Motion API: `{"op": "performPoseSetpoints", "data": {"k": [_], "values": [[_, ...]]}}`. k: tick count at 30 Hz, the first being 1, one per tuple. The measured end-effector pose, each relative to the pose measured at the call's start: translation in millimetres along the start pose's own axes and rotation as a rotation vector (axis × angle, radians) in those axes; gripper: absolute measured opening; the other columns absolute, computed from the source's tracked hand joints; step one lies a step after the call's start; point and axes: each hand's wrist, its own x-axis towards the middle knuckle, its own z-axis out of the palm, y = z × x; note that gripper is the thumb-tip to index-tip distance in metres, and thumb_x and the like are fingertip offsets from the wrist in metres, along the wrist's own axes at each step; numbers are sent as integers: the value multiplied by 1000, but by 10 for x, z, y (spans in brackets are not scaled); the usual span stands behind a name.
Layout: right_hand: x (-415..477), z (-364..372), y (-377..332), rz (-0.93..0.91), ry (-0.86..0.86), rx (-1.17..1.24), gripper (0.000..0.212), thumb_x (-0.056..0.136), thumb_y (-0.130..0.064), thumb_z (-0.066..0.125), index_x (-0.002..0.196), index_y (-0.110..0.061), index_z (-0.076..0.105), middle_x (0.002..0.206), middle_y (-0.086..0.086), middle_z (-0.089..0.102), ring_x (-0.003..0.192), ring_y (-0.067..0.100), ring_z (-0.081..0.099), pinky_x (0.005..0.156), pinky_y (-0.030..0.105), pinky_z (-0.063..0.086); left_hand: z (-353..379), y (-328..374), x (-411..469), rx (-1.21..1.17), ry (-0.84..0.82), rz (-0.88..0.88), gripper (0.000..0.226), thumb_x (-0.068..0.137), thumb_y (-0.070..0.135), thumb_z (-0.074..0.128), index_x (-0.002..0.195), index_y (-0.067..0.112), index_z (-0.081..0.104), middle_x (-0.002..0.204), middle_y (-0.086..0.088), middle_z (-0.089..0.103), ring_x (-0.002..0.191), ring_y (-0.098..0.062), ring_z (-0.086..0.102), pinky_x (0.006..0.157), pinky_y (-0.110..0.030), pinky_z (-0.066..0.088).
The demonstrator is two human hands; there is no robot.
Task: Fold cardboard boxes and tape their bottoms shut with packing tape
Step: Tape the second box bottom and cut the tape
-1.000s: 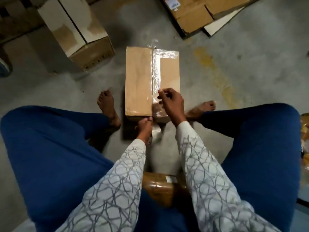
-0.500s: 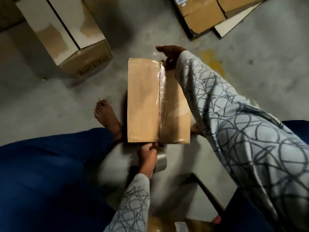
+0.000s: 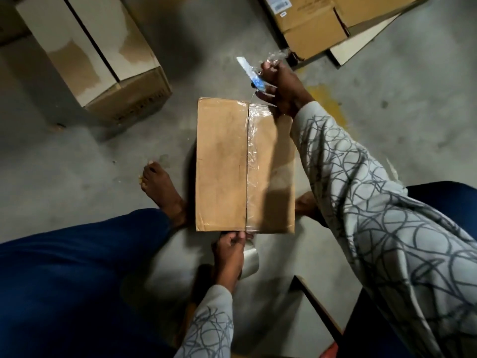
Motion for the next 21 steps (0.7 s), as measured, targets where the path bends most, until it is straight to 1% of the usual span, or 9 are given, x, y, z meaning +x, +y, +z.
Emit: {"op": "performPoseSetpoints", "data": {"k": [4,7,10,12,13,15,17,19,21], "values": [[-68,-114,-20,-39,-88,44,17,105,-26,44,115,-14,51,112,14,72,89,34,74,76,37,61,18,-15,22,-20,-5,44,24,97,28,62,80,16,75,72,-9,70,51,-15,41,61,-32,37],[-135,-167,-72,-104,-166,-81,25,103,-28,53,121,-11,54,117,16,70,93,32,74,78,39,60,25,22,-4,-10,-15,33,26,98,28,61,79,19,75,74,-9,69,49,-12,39,64,-32,36],[-173,-219,-90,-490,-229,-594,24,90,-24,73,109,-9,68,103,9,72,87,26,71,72,37,56,33,38,-19,-39,-11,40,33,98,28,61,67,28,74,85,-9,75,63,-21,56,69,-35,46],[-228,-236,-23,-835,-272,-1095,18,82,-28,80,97,-18,78,101,2,75,92,23,69,81,35,53,30,30,-14,-40,-13,35,31,96,30,62,68,30,75,87,-7,75,82,-29,67,79,-39,54],[-254,-253,41,-917,-295,-1272,15,80,-24,80,95,-22,80,103,2,74,95,25,66,83,34,50,32,32,-17,-28,-11,29,28,94,34,63,70,27,75,87,-8,75,87,-32,69,81,-40,56],[-379,-269,160,-905,-314,-1423,22,78,-13,77,98,-21,80,111,7,69,100,31,60,84,35,48,41,13,8,-25,-14,21,29,81,50,62,71,28,76,84,-7,75,88,-33,70,83,-44,57],[-499,-293,213,-900,-315,-1482,31,76,-4,72,104,-14,78,114,13,68,101,34,59,86,34,46,55,-3,21,-31,-9,19,28,73,57,57,70,37,75,83,-6,75,87,-32,70,83,-46,58],[-574,-320,174,-834,-320,-1494,42,71,5,66,108,-13,75,111,11,70,99,32,64,87,33,47,66,5,16,-28,-9,24,26,79,51,58,67,35,75,84,-7,74,87,-32,69,84,-44,57],[-609,-356,101,-689,-264,-1325,51,68,14,57,108,-14,72,106,5,72,92,23,69,80,29,54,64,48,-28,-36,-2,23,30,89,39,62,63,28,73,84,-8,74,89,-33,69,84,-41,56]]}}
